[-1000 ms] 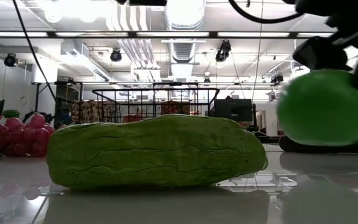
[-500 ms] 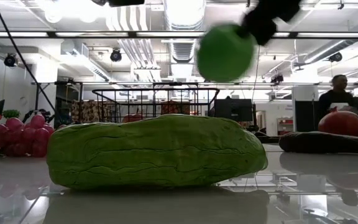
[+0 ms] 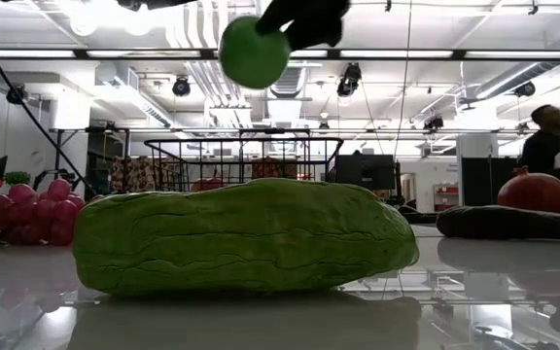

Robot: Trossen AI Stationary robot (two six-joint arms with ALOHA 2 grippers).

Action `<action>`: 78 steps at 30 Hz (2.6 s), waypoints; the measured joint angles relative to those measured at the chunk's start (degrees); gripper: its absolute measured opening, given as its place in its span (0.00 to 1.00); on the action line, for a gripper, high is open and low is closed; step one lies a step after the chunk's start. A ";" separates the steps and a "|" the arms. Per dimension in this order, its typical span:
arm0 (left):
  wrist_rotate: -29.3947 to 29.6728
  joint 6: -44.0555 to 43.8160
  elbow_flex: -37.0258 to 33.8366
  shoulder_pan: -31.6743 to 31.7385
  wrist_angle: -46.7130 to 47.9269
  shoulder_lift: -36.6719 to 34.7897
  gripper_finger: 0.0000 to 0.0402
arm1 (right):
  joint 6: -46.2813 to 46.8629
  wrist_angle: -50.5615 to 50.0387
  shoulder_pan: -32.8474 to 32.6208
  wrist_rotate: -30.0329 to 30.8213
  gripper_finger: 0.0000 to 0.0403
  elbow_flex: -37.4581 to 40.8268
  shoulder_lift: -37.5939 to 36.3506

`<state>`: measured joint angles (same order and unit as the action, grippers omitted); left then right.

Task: Build produce basket
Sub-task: Put the green apple into the wire basket, then put the red bell pepper into the wire basket

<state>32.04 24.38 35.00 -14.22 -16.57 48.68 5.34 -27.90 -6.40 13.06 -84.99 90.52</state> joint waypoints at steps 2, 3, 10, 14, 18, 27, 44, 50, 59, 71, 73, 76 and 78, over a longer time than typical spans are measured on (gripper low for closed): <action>0.01 0.00 -0.72 0.00 0.06 -0.63 0.88 | -0.53 -2.82 2.06 -0.02 0.71 -3.80 2.73; 0.00 0.00 -1.07 0.00 0.07 -0.84 0.88 | -0.71 -3.86 3.12 0.10 0.71 -5.69 4.06; 0.00 0.02 -2.10 -0.01 -0.16 -1.96 0.88 | 5.30 -9.24 10.25 0.44 0.71 -14.45 11.29; 0.00 0.02 -2.21 -0.04 -0.13 -2.13 0.88 | 8.08 -15.42 13.62 0.42 0.71 -16.13 13.32; 0.00 0.28 -2.38 -0.04 -0.01 -1.98 0.88 | 9.23 -20.24 15.80 0.41 0.71 -15.88 14.55; 0.05 0.52 -2.47 -0.04 0.05 -2.72 0.88 | 11.19 -23.14 16.58 -0.44 0.71 -15.61 17.98; 0.20 0.25 -2.58 -0.04 0.07 -2.72 0.88 | 11.78 -24.48 16.64 -0.87 0.71 -15.13 22.13; 0.21 0.22 -2.58 -0.04 0.08 -2.72 0.88 | 11.78 -24.51 16.64 -1.05 0.71 -15.13 22.42; 0.21 0.22 -2.58 -0.04 0.08 -2.70 0.88 | 10.02 -26.28 16.64 -1.53 0.75 -15.13 22.42; 0.22 0.24 -2.58 -0.04 0.10 -2.70 0.88 | 9.56 -26.62 17.06 -1.64 0.85 -15.13 22.40; 0.22 0.24 -2.58 -0.04 0.10 -2.70 0.88 | 9.56 -26.45 17.17 -1.64 0.85 -15.13 22.40; 0.22 0.24 -2.58 -0.04 0.10 -2.70 0.88 | 9.56 -26.34 17.21 -1.57 0.85 -15.14 22.40; 0.23 0.24 -2.58 -0.04 0.10 -2.70 0.88 | 9.58 -26.41 17.21 -1.44 0.86 -15.66 22.40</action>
<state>32.26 24.62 32.42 -14.26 -16.47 45.98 14.92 -54.31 10.81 11.62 -100.65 112.92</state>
